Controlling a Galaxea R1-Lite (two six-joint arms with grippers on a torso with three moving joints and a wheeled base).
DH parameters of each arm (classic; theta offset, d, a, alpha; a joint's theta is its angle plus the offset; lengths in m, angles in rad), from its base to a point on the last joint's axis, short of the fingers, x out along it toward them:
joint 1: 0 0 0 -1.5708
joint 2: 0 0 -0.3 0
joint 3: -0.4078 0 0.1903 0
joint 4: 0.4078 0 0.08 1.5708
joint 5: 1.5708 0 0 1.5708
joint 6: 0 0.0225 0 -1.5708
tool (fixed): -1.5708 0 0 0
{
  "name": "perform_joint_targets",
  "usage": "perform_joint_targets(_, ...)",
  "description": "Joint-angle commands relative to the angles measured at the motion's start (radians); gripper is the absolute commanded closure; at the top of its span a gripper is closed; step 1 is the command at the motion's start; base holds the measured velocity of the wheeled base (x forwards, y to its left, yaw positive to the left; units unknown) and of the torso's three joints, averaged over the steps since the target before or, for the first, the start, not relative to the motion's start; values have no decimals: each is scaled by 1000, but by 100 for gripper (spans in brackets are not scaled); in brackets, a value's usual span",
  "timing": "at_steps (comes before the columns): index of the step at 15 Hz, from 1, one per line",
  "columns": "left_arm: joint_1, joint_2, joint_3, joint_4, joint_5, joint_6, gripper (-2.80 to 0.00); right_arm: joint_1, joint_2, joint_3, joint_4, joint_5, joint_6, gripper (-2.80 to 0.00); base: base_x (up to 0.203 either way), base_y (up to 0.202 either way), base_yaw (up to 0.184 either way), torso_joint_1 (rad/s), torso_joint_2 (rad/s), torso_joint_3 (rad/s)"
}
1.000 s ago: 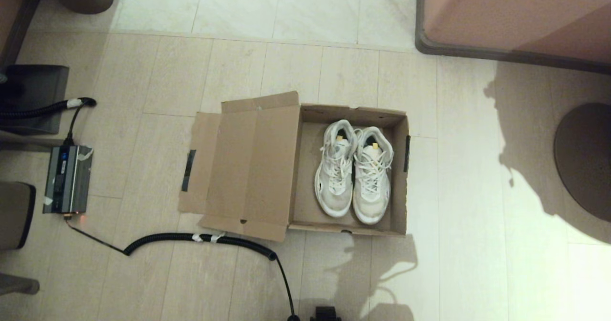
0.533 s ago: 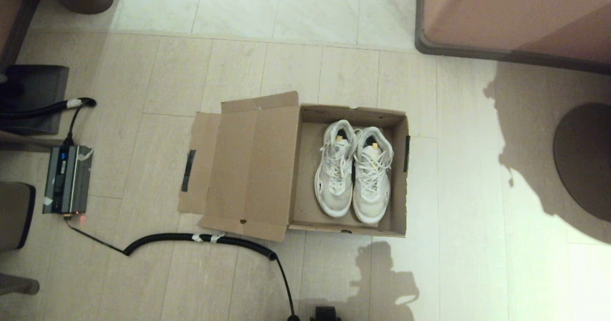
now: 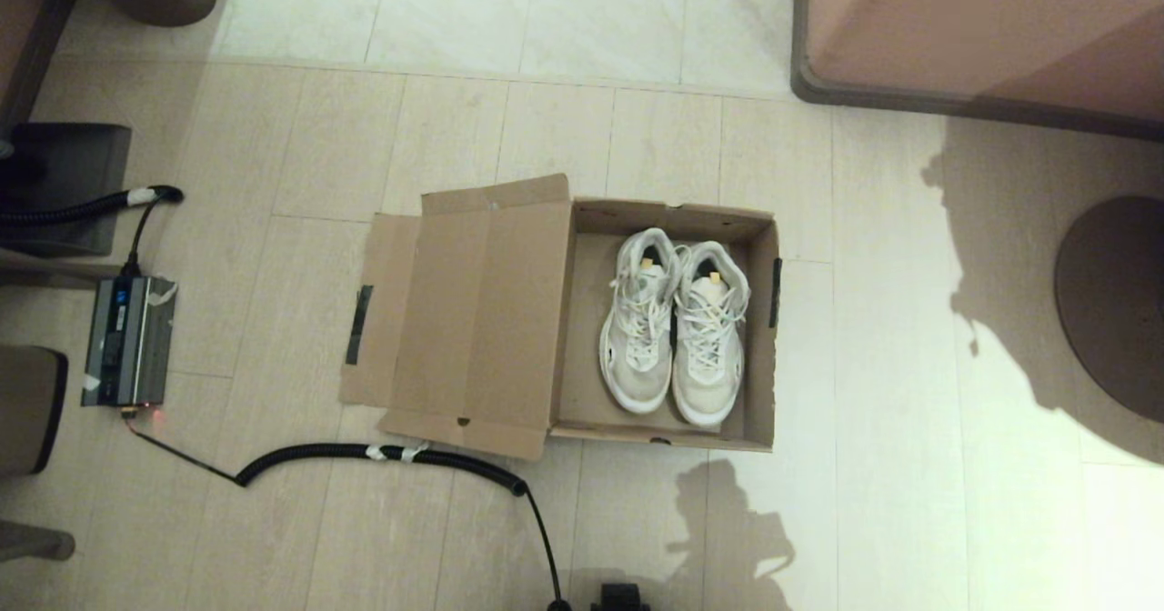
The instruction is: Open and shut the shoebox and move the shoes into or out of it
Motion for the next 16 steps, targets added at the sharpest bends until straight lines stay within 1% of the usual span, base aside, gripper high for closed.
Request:
perform_joint_targets(1,0,2,8,0,0,0,-280,0,-144,0,0,0,0,0,0,0,0,0,0,0)
perform_joint_targets(2,0,2,8,0,0,-1,-280,-4,-212,2,-3,-2,2,0,0,0,0,0,0,0)
perform_joint_targets(3,0,2,8,-2,0,-1,-280,-7,-240,7,-14,-8,12,0,0,0,0,0,0,0)
perform_joint_targets(5,0,2,8,0,0,-1,-280,-13,-236,21,-48,-54,105,0,0,0,0,0,0,0)
perform_joint_targets(6,0,2,8,-1,1,-3,-280,-13,-235,23,-50,-63,131,0,0,0,0,0,0,0)
perform_joint_targets(8,0,2,8,0,0,-4,-280,-13,-235,21,-50,-64,145,0,0,0,0,0,0,0)
perform_joint_targets(11,0,2,8,0,0,-4,-280,-13,-235,21,-51,-80,193,0,0,0,0,0,0,0)
perform_joint_targets(16,0,2,8,0,1,-4,-280,-13,-235,21,-51,-79,198,0,0,0,0,0,0,0)
